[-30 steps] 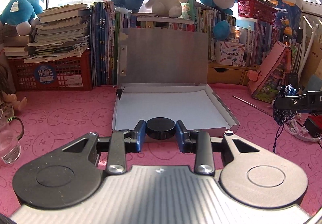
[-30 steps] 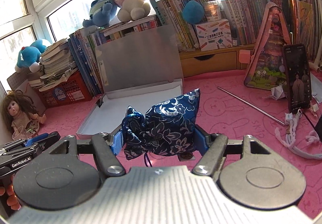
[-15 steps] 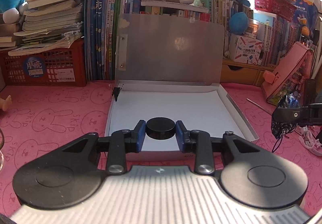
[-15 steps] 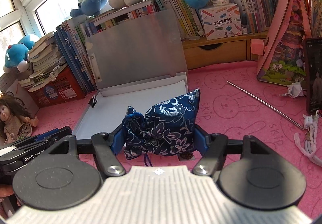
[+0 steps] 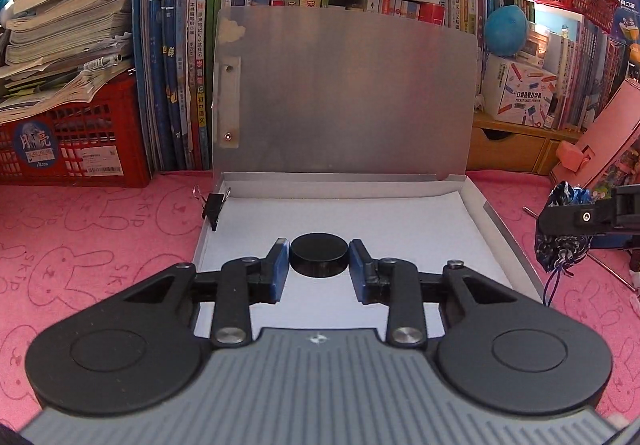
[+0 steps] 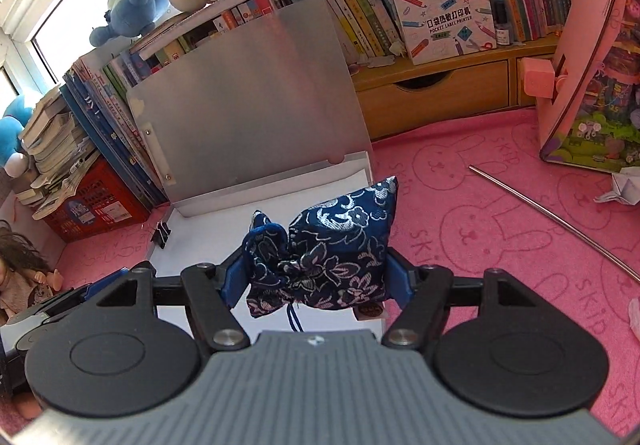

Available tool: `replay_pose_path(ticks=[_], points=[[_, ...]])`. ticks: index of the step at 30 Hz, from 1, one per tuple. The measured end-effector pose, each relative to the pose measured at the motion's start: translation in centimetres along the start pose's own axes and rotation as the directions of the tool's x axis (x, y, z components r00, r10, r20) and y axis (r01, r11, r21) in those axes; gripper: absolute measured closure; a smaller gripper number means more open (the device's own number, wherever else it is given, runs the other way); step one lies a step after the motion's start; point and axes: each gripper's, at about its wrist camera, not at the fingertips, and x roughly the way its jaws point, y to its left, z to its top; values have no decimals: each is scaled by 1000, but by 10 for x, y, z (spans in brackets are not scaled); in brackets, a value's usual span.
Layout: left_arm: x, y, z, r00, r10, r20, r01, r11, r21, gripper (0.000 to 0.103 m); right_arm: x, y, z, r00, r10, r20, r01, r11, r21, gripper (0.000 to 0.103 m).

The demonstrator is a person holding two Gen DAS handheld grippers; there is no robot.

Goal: Organize objects
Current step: 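Carry the pouch and lid into the silver box with both grippers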

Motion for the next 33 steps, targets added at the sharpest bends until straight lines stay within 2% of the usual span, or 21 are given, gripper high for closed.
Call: replay_pose_path(ticks=[11,15,24,27,33], points=[[59,3,9,998,29,-60,-32,999,-41,66,57,10,16,998,-48,-44,48,999,-2,32],[76,0,9,996,36,-78,-38,999,-21,66,74,8,19,997,-55,-54,56,998,26,32],[104,-8,8,993,35,-111,-34,999,13,66,101,11,17,996,-56,-69,56,998,-2,32],[112,-9,4,990,57,-132,-54,998,31,66,107,12,14,996,-47,-71,46,999,-14,32],[116,-10,1,989,73,-128,-66,996,55,65,113,14,9,997,-44,-63,41,998,-42,29]])
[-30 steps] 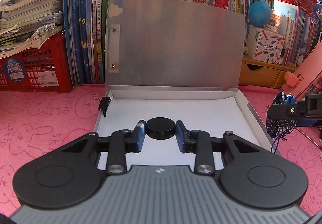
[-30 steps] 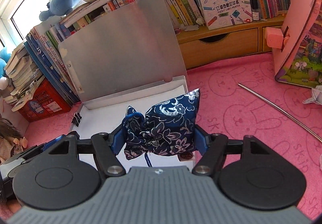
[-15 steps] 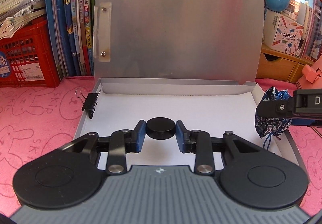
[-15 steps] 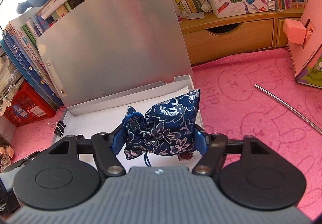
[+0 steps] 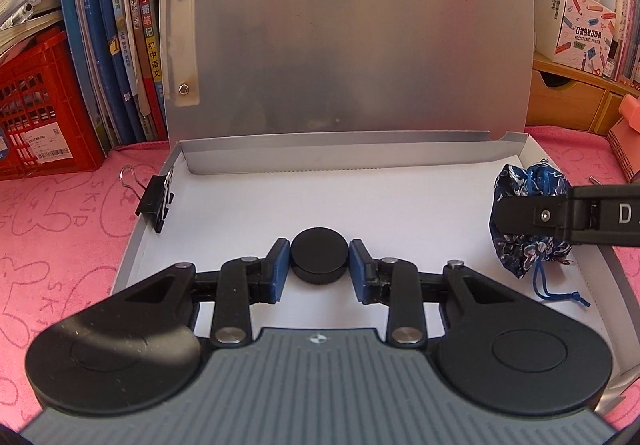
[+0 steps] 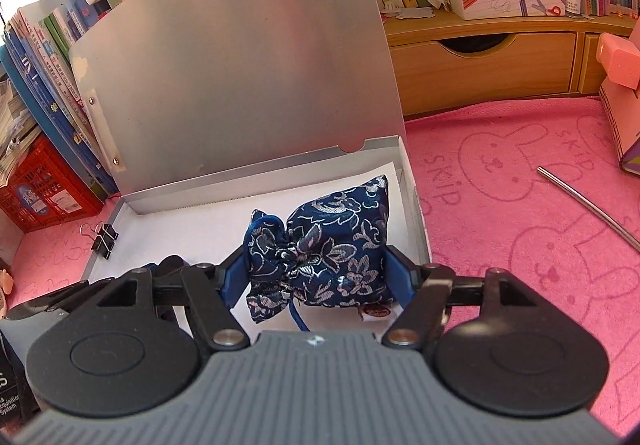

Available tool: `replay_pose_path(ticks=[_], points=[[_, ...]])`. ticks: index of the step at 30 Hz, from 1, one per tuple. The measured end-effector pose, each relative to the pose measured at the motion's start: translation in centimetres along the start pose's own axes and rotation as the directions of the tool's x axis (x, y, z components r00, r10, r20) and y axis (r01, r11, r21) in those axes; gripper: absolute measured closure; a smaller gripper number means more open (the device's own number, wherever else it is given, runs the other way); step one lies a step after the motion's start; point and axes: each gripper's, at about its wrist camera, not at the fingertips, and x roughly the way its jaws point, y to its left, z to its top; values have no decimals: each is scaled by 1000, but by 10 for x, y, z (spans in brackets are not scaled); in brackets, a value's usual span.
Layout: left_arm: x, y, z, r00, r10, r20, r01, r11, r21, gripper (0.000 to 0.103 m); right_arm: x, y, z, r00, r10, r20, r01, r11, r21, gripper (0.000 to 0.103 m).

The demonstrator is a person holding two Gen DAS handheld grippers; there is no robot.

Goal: Organize objects
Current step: 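Carry the pouch and lid into the silver box with both grippers, then open both grippers to release the pouch and lid in the box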

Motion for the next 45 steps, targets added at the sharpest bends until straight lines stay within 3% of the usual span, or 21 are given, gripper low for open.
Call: replay_pose_path(ticks=[3,5,11,19,27,45], points=[[-2,0,0,1000,0,6,1,1000,-5,61,0,-1,-3,1000,-5,16,5,1000,3,19],[-7,1,-2,1000,-8,19,8,1000,-20,42,-2,-2,-4,1000,2,20,-2,1000,13,14],[-30,1,-2,998,-23,62,26,999,-39,27,-19,-2,-7,998,26,51,-27,999,18,6],[-75,3,-13,992,-63,110,70,995,-64,26,-66,-3,-15,990,74,123,-74,997,3,3],[-134,1,-37,979,-100,175,106,994,-24,25,-118,-8,-39,978,103,179,-93,994,-65,1],[-235,-21,-138,960,-197,199,185,980,76,23,-194,-3,-121,975,91,205,-50,979,-196,0]])
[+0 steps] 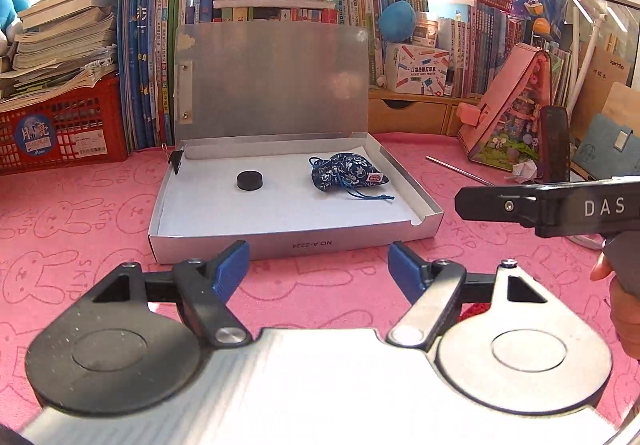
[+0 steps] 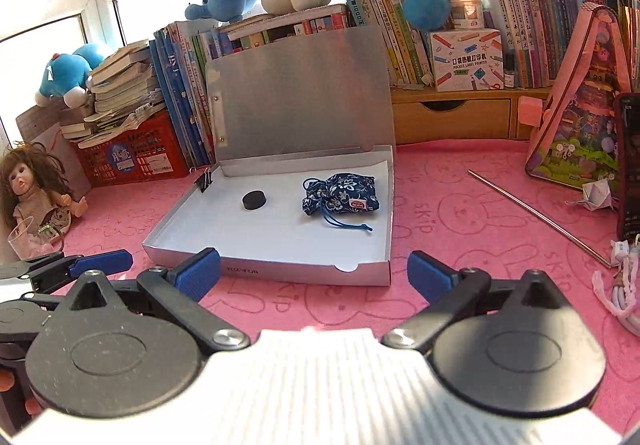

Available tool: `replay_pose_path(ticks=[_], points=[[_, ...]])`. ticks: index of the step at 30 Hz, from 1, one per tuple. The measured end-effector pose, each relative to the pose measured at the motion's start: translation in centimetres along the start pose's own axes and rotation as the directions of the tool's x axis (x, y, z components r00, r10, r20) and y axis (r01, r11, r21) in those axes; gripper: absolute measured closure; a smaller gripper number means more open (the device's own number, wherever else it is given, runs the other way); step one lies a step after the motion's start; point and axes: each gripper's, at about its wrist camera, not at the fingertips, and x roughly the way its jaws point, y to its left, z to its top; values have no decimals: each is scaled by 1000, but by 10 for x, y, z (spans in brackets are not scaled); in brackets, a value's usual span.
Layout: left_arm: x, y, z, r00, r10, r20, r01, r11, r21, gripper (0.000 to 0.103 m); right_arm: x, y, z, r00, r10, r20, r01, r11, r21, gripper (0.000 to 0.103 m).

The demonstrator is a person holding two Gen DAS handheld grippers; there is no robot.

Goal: Organize objects
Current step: 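Open both grippers to release the pouch and lid in the box, then grasp the green checked cloth scrunchie with the left gripper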

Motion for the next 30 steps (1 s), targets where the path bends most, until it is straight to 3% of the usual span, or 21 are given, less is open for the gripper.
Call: replay_pose_path(ticks=[18,30], points=[[-67,-11,-75,998,23,55,-24,1000,13,20,-54,15,-68,999,-28,42,32,992,-119,0],[-87,5,-108,990,132,56,-133,991,31,20,-69,-10,-113,993,-121,13,122,988,-93,0]])
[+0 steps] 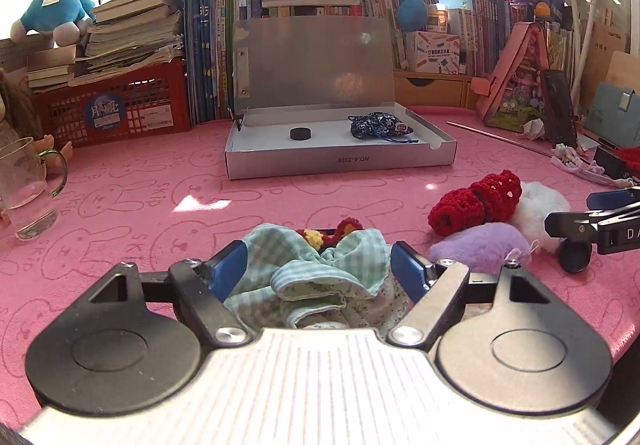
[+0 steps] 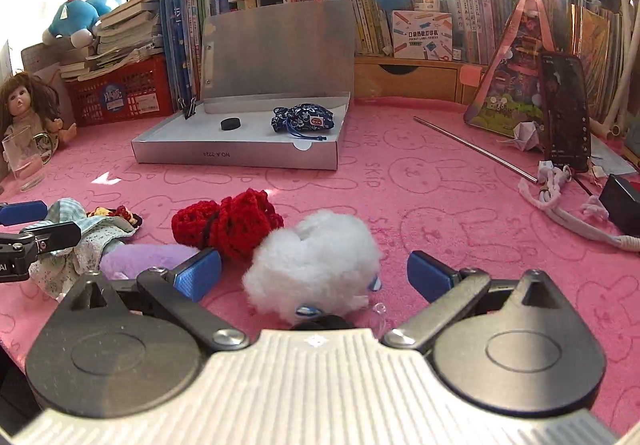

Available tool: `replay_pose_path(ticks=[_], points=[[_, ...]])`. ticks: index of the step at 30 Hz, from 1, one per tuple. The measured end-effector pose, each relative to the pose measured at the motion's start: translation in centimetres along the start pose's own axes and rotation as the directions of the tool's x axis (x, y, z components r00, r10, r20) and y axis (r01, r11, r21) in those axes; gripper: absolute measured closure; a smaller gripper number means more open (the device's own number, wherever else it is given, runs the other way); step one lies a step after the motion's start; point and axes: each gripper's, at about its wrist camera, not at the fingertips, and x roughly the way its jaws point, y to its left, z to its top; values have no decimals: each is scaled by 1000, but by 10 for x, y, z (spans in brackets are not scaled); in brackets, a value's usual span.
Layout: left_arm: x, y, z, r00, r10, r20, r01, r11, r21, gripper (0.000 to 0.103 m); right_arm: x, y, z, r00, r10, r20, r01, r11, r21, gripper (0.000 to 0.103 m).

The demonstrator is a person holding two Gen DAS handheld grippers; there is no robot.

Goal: Organize objects
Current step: 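Grasp the green checked cloth scrunchie with the left gripper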

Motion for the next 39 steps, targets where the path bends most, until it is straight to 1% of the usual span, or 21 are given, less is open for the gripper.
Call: replay_pose_path(ticks=[5,7,11,13,15,17,19,20,21,23,27,28,29,31,33,34,35,38,39], points=[[7,2,-7,1000,8,-30,-8,1000,-23,20,-7,-4,-17,1000,-15,-17,15,1000,-17,1],[10,1,-9,999,5,-41,-6,1000,-26,21,-8,-6,-21,999,-21,-26,21,1000,-10,6],[19,-3,-13,998,10,-62,-11,1000,-20,20,-7,-7,-28,999,-21,-47,21,1000,11,10],[20,-3,-14,998,13,-65,-14,1000,-23,20,-8,-5,-29,999,-23,-44,24,1000,9,14],[18,-2,-13,998,17,-53,-19,999,-28,21,-11,-2,-31,999,-35,-25,34,999,-2,16],[15,-1,-12,999,17,-36,-18,999,-27,24,-17,1,-31,999,-47,3,47,999,-16,22],[13,-1,-11,999,14,-31,-15,1000,-27,29,-22,4,-32,998,-54,21,55,998,-24,32],[13,-1,-10,999,13,-29,-14,1000,-26,32,-25,6,-32,998,-58,29,59,998,-32,34],[13,-1,-10,1000,13,-29,-14,1000,-24,32,-27,7,-33,998,-59,34,60,997,-38,39],[13,-2,-10,1000,12,-29,-13,1000,-19,33,-29,13,-35,997,-63,42,66,996,-68,42],[14,-3,-11,999,15,-30,-16,1000,-23,34,-28,24,-40,998,-64,29,67,990,-126,56],[12,-3,-10,1000,11,-24,-12,1000,-25,44,-28,26,-41,997,-70,29,73,988,-132,58],[10,-3,-9,1000,9,-18,-9,1000,-23,50,-28,28,-42,997,-74,29,77,987,-142,58],[6,-2,-8,1000,9,-8,-9,1000,-24,52,-28,29,-41,997,-69,28,72,987,-144,58],[3,-1,-6,1000,11,0,-11,1000,-30,52,-30,27,-40,998,-55,33,58,990,-126,58],[3,0,-6,1000,13,0,-13,999,-31,52,-31,27,-40,998,-52,38,56,991,-121,51],[3,0,-6,1000,17,-1,-17,999,-33,52,-32,27,-40,997,-59,49,64,991,-117,47],[2,3,-6,1000,22,-6,-22,999,-47,52,-35,30,-41,992,-90,84,102,985,-142,47],[2,3,-6,1000,21,-6,-21,999,-49,52,-36,31,-41,993,-80,83,92,984,-152,47]])
